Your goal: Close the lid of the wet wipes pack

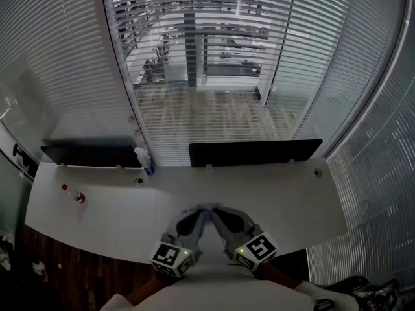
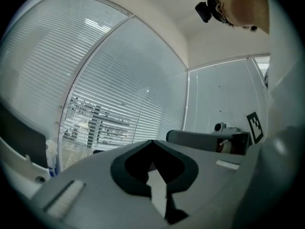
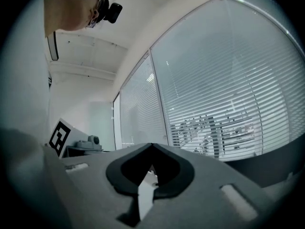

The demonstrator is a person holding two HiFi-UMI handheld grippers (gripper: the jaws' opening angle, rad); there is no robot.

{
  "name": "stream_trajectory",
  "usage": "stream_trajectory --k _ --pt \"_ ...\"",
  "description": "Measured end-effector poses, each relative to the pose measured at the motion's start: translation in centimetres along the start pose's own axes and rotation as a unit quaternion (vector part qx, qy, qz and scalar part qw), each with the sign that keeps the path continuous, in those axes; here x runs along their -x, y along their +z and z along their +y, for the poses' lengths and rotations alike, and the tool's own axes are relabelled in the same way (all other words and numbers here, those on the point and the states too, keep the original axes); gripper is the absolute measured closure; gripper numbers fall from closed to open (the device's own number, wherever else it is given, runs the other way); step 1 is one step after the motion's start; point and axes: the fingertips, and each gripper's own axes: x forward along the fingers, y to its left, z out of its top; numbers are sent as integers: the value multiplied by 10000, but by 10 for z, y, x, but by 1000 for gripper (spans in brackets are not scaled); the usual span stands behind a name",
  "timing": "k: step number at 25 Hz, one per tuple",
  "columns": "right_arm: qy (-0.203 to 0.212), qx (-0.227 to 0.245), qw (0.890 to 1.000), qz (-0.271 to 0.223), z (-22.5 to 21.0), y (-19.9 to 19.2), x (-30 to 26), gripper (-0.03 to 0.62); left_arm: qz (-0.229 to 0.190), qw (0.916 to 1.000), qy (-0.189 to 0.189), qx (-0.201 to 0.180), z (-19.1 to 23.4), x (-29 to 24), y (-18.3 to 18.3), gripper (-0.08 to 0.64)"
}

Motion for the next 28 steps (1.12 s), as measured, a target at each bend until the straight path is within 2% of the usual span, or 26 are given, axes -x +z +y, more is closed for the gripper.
stream_trajectory --k 8,18,28 --pt "-133 316 9993 -164 -2 3 8 592 0 10000 7 74 0 -3 -1 557" --pt "-97 229 9996 -103 -4 5 9 592 25 9999 73 66 2 -6 1 557" --pt "-211 175 9996 -105 -12 16 22 592 100 9998 115 105 -13 -8 9 557"
